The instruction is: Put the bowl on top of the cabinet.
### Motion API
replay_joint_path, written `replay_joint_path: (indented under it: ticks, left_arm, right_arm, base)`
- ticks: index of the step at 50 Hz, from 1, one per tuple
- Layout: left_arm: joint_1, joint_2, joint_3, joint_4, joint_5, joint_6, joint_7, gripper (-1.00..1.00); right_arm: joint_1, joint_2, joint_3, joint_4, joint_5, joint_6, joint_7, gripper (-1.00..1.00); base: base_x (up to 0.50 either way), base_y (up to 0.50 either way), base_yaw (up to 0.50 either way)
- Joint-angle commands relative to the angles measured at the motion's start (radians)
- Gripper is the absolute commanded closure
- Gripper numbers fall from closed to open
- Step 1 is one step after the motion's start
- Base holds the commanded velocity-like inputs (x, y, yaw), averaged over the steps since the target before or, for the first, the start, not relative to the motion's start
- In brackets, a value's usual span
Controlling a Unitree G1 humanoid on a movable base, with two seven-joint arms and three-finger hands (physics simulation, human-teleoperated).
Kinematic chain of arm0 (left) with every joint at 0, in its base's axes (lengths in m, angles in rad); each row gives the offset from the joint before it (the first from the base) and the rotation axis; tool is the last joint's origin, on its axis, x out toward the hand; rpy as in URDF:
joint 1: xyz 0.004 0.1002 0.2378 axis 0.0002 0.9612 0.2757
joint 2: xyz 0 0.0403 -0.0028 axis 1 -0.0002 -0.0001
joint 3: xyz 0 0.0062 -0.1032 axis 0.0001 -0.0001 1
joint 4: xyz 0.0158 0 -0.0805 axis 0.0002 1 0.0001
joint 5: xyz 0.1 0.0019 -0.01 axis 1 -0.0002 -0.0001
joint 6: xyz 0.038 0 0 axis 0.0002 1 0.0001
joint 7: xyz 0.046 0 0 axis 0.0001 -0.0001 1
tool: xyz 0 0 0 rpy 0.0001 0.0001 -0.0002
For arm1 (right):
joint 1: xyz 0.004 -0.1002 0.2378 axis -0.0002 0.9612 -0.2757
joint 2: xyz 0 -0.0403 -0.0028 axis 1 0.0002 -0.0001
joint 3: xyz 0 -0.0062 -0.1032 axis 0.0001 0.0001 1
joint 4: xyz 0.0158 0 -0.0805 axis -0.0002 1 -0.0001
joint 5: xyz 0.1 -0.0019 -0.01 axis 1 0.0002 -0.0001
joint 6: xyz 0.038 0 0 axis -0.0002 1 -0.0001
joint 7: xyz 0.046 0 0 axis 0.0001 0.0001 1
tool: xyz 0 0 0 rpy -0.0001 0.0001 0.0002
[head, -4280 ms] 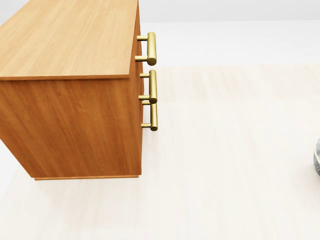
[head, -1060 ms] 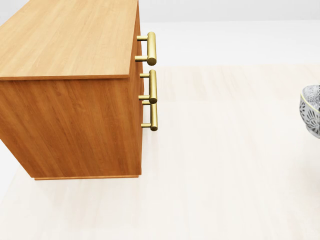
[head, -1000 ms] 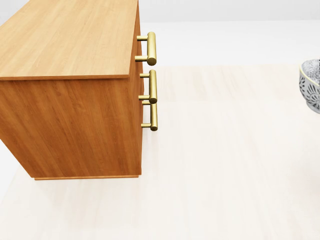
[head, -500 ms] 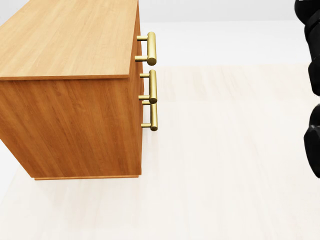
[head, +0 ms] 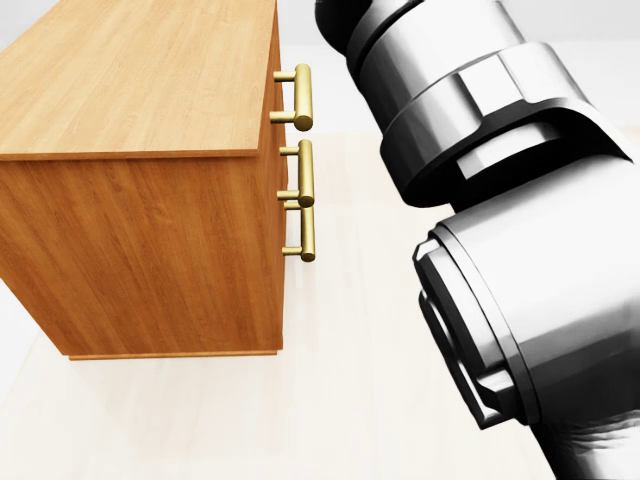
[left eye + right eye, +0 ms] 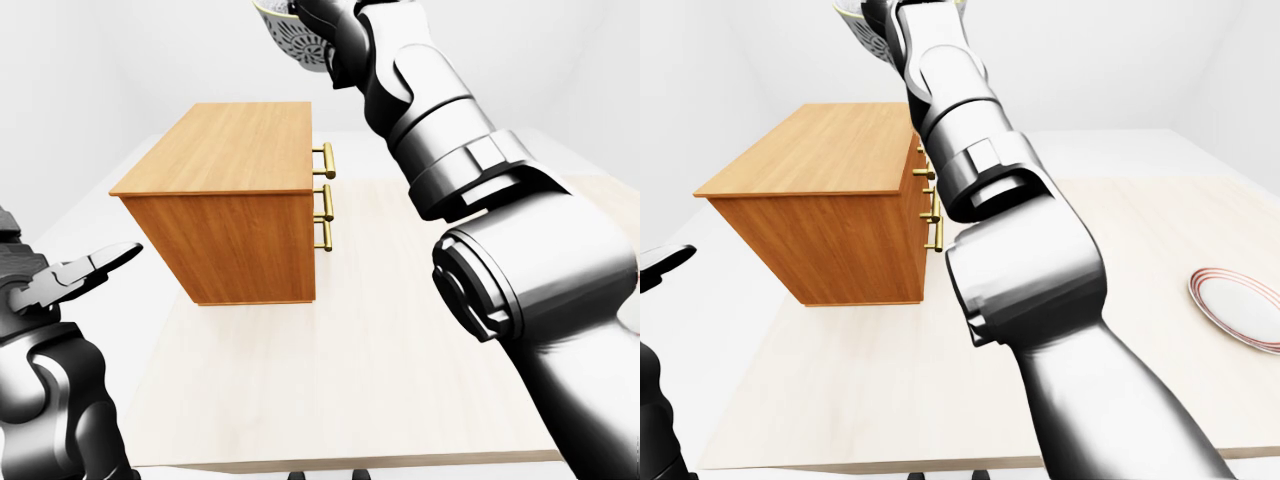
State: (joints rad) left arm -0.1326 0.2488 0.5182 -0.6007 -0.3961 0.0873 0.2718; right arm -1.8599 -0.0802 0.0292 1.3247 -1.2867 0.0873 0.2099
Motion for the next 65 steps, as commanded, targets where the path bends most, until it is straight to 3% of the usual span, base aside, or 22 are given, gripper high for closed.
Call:
replay_joint_path:
  ticks: [1, 32, 46, 65]
  left_arm:
    - [0.003, -0.004, -0.002, 0.002, -0.004, 0.0, -0.001, -1.0]
    - [-0.002, 0.001, -0.002, -0.001, -0.012, 0.0, 0.005, -1.0]
    - [-0.001, 0.0, -0.001, 0.004, -0.013, 0.0, 0.004, -1.0]
    - [0.0, 0.001, 0.0, 0.003, -0.018, 0.0, 0.006, -1.0]
  right_arm:
    - [-0.014, 0.116, -0.002, -0.014, 0.065, 0.0, -0.048, 1.0]
    - [0.076, 0.155, 0.02, -0.011, 0.194, 0.0, -0.107, 1.0]
    - [0.108, 0.195, 0.037, -0.014, 0.201, 0.0, -0.114, 1.0]
    - [0.166, 0.199, 0.039, -0.011, 0.207, 0.0, -0.118, 1.0]
  base:
    - [0.0, 0.0, 0.0]
    - [0.0, 0.0, 0.0]
    - [0.0, 0.0, 0.0]
    - [0.0, 0.0, 0.0]
